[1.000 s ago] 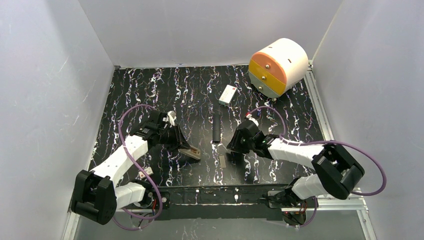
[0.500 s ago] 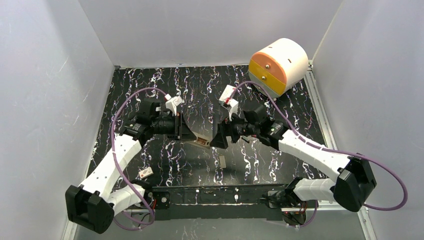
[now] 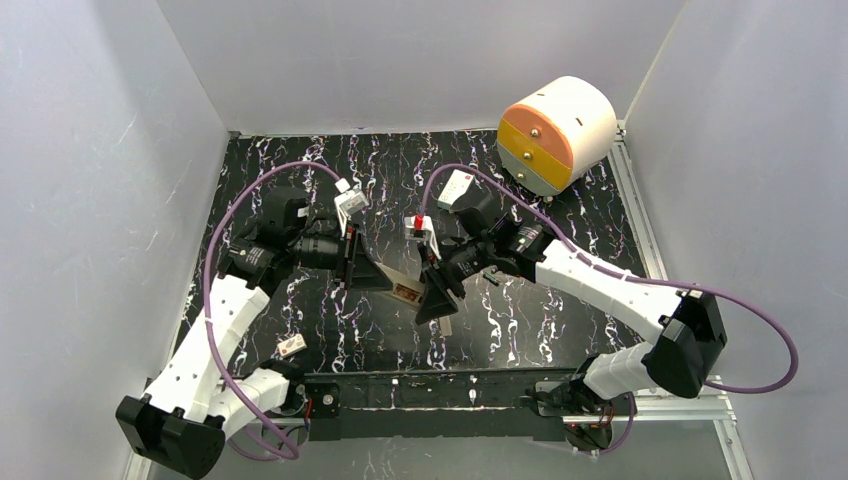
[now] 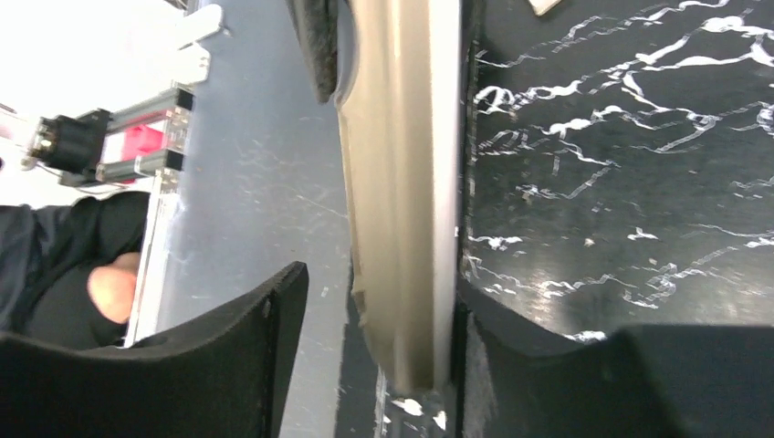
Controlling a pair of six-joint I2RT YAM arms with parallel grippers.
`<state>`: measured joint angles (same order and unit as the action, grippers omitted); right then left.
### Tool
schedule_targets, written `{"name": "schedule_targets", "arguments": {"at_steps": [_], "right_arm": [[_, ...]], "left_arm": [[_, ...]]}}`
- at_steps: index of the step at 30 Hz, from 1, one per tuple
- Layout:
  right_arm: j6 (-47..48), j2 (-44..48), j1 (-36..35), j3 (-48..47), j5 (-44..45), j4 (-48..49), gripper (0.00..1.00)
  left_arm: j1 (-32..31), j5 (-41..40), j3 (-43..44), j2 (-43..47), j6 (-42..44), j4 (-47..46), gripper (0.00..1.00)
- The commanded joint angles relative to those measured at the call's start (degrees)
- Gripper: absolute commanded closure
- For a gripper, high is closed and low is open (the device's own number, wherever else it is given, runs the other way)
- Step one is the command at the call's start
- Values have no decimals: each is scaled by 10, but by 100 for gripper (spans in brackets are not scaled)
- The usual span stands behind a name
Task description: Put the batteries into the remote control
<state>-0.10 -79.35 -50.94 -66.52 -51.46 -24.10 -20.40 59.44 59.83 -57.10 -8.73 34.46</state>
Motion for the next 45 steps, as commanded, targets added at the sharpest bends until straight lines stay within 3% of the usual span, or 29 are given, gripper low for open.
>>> {"name": "schedule_targets", "arguments": {"at_steps": [1,6,9,11,12,13,14,15,17,20,24,26,29,35,45], "right_arm": [[-25,5,-20,-14,-64,37,45],[-120,24,-23,28,-92,168,61],[-167,30,-23,44,-97,230,76],[-178,32,-24,49,-96,244,92],[-182,34,-24,51,-91,256,99],[-186,36,-24,52,-83,261,99],[-189,39,-24,54,-74,266,99],[-195,42,-23,56,-65,273,99],[-227,49,-24,59,-37,307,99],[-316,65,-24,65,73,386,99],[-498,69,-24,113,162,602,99],[-543,66,-24,128,183,665,99],[-559,55,-29,125,177,684,99],[-614,41,-30,137,169,747,99],[-648,21,-32,148,120,801,99]], "left_arm": [[-2,59,25,17,42,32,100],[-2,64,24,35,52,35,100],[-2,61,29,48,48,32,100],[-2,56,33,57,29,17,99],[-2,46,35,63,9,7,90],[-2,36,37,71,-8,-6,75],[-2,25,40,76,-33,-22,50],[-2,10,41,83,-69,-47,35],[-2,-32,41,101,-157,-118,25],[-1,-104,34,136,-236,-196,19],[-2,-185,7,169,-305,-284,17],[-2,-208,-5,174,-338,-318,18],[-2,-212,-24,169,-390,-385,25],[-2,-210,-16,151,-407,-390,47],[-2,-238,-30,150,-420,-384,46]]}}
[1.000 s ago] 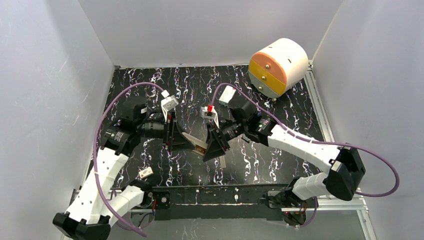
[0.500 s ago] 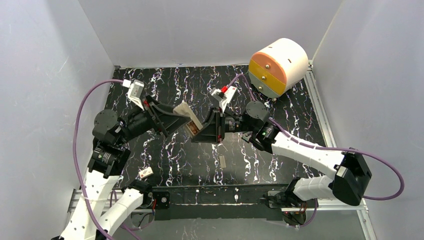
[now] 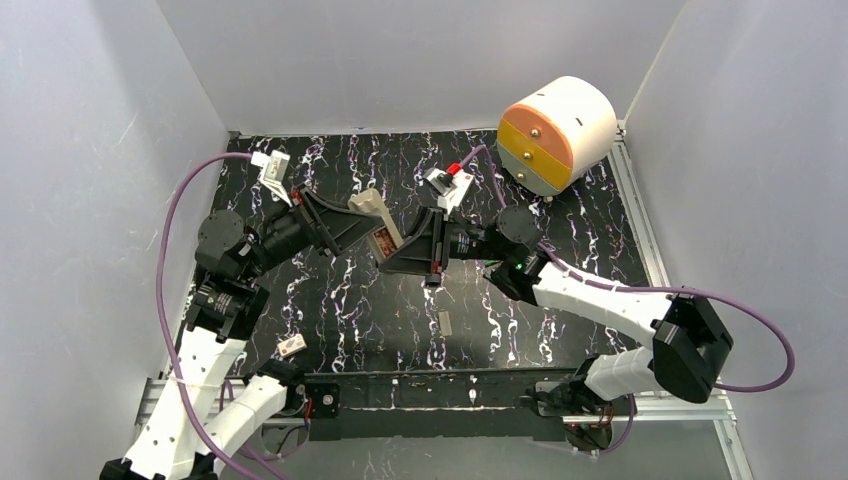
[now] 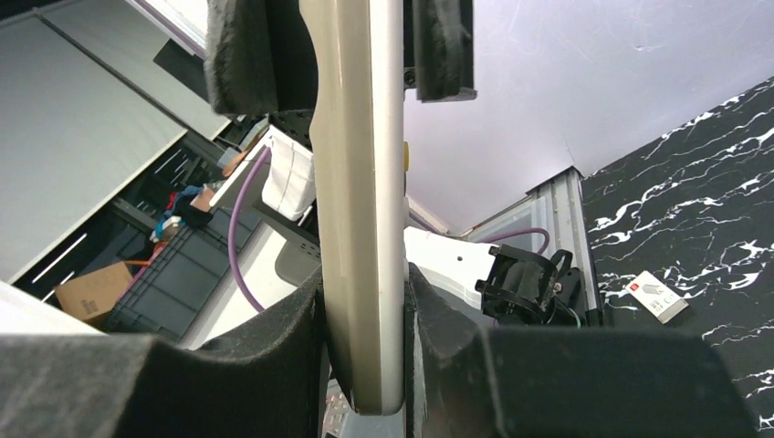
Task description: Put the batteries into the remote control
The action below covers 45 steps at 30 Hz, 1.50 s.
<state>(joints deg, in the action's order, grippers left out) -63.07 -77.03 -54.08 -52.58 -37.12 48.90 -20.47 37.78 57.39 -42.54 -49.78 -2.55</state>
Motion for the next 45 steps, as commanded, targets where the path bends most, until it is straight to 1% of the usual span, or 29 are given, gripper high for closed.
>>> {"name": "schedule_targets", "arguments": {"at_steps": [1,3,5,8,11,15,18,20,23,24,25,26,28,29,31,32,36,38,40,41,44,45], "right_arm": [[-19,-1,0,11,-26,75,99],[-18,1,0,14,-32,77,99],[-15,3,0,17,-35,77,99],[-8,4,0,22,-32,69,99],[-7,0,0,21,-30,68,99],[-4,-5,0,17,-26,67,99],[-3,-7,0,19,-20,65,99],[-4,-7,0,21,-14,64,99],[-3,-7,0,24,-8,61,99],[-2,-7,0,24,-6,59,93],[-1,-6,1,24,-4,55,87],[0,-6,1,24,-2,52,78],[3,-5,1,27,8,41,53],[7,-4,1,30,14,33,45],[15,1,3,34,25,22,34],[17,4,4,38,30,20,31],[32,25,14,56,54,6,22],[55,47,29,63,77,-35,22],[113,85,50,59,138,-178,22],[145,104,65,52,184,-256,22],[228,133,86,19,367,-487,22],[246,135,92,9,427,-548,23]], "left_arm": [[-2,-27,-6,4,-11,-14,46],[-1,-47,-7,4,-12,-10,43],[-1,-66,-10,5,-18,-7,38],[-2,-61,-12,-3,-27,-14,39],[-2,-42,-9,-13,-30,-14,49],[-1,-27,-9,-11,-24,-14,56],[-1,-17,-9,-9,-21,-12,65],[-1,-14,-9,-11,-21,-9,76],[-1,-14,-10,-12,-22,-7,98],[-1,-16,-12,-11,-22,-7,100],[-1,-20,-13,-10,-21,-7,100],[-2,-25,-14,-8,-21,-7,100],[-2,-43,-17,-5,-16,-5,100],[-2,-55,-18,-3,-12,0,100],[-1,-84,-18,2,0,20,100],[-1,-96,-18,3,6,35,100],[-1,-156,-13,4,35,96,100],[-1,-198,-6,5,60,141,100],[-1,-249,-1,5,81,186,100],[-1,-275,0,5,88,207,100],[0,-348,-6,8,103,258,100],[-1,-359,-11,9,107,265,100]]}}
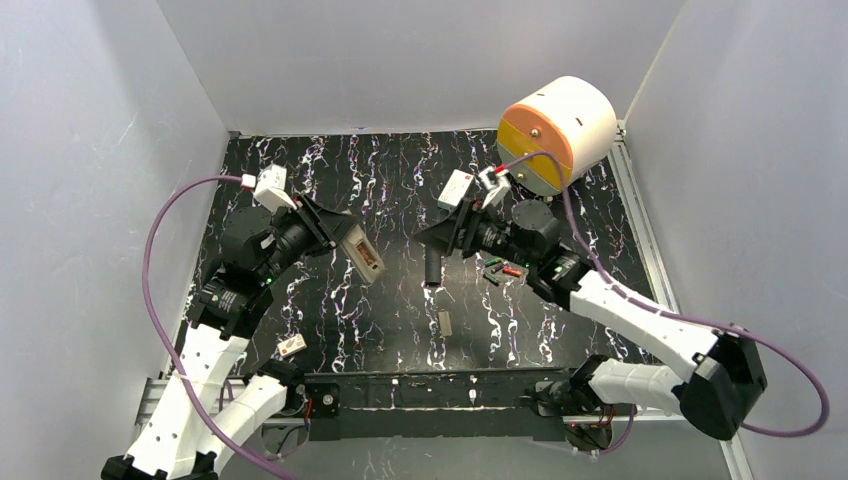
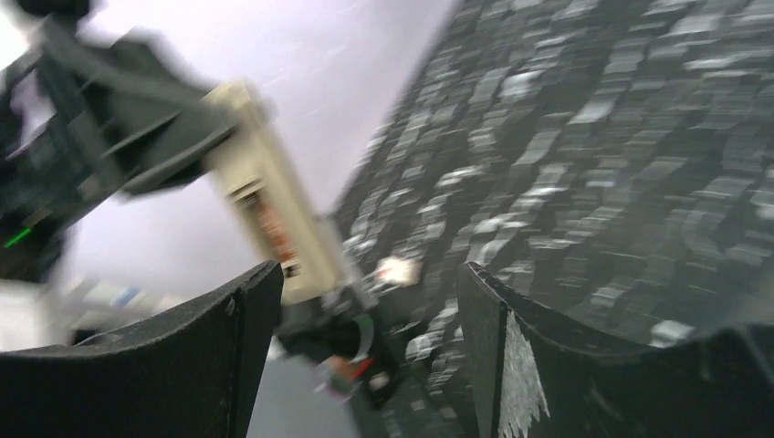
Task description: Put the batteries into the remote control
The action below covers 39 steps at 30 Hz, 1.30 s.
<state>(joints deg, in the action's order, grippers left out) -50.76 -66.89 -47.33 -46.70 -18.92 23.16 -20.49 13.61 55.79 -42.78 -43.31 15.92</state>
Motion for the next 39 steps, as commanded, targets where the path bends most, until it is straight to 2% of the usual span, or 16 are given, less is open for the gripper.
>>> {"name": "schedule_targets", "arguments": {"at_steps": [1,5,9,13,18,21,25,28,32,35,37,39], "right_arm": [[140,33,31,-60,286,-340,23],[169,0,58,-93,397,-485,31],[168,-37,81,-93,412,-525,39],[196,-71,114,-74,405,-511,42],[319,-128,136,-70,404,-501,43],[319,-162,148,-87,414,-521,43],[333,-170,152,-77,376,-475,46],[377,-170,152,-49,301,-402,46],[355,-193,151,-68,283,-396,44],[334,-212,151,-73,304,-396,43],[301,-227,151,-80,327,-410,43],[261,-237,151,-79,299,-401,43]], "left_arm": [[-1,-119,-1,14,47,82,100],[0,-89,-26,18,60,64,100],[-1,-47,-45,15,66,33,100],[-1,-18,-48,8,74,30,100],[-1,15,-58,5,83,31,100],[0,35,-66,3,84,23,100],[-1,54,-70,-5,84,14,100],[-1,59,-68,-9,87,15,100],[-2,63,-65,-13,92,19,100],[-1,63,-64,-14,95,24,100],[-1,64,-66,-14,94,21,100],[-1,65,-68,-16,93,18,100]]}}
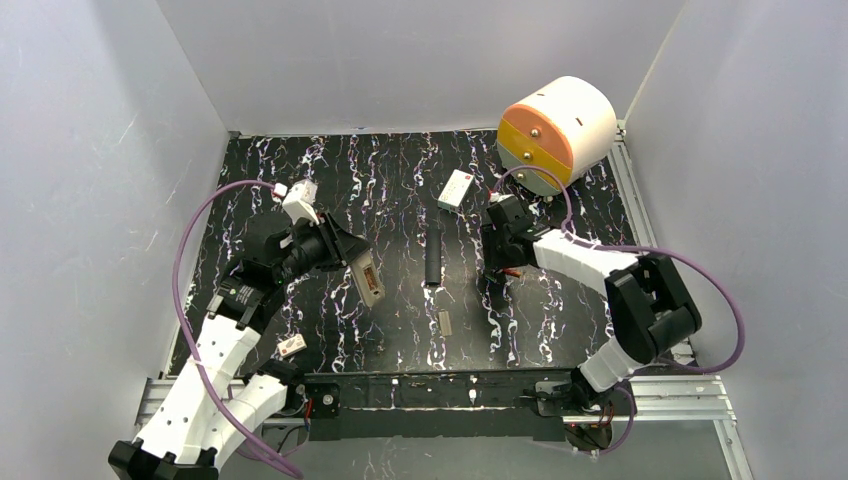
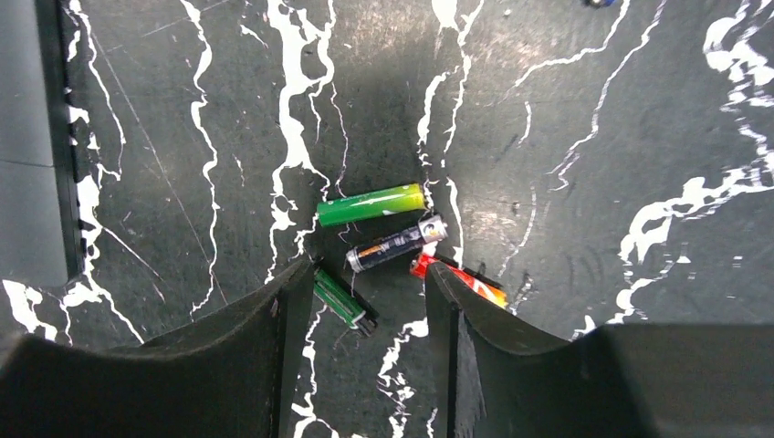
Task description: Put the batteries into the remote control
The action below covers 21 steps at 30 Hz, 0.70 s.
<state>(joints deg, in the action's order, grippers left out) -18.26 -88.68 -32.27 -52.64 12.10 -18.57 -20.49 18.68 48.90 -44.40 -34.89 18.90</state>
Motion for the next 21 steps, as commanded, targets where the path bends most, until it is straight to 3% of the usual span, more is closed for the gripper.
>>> {"name": "schedule_targets", "arguments": {"at_steps": [1,4,9,12,17,21], "right_arm": [[-89,-22,-1,-17,-24,26,46],[-99,-26,-16,-21,-4,37,51],[-43,-18,-23,-42,44,17,52],[32,-12,-23,-51,30,9,51],[226,-5,-23,-52,-66,-10,42],[290,-5,-23,-45,-69,7,40]], "left_arm": [[-1,17,-1,-1,9,-13,100],[-1,19,0,-5,8,-15,100],[-1,32,9,-7,13,-10,100],[-1,34,13,-9,20,-5,100],[-2,36,16,-14,21,-6,100],[-1,33,17,-19,15,-5,100]]}}
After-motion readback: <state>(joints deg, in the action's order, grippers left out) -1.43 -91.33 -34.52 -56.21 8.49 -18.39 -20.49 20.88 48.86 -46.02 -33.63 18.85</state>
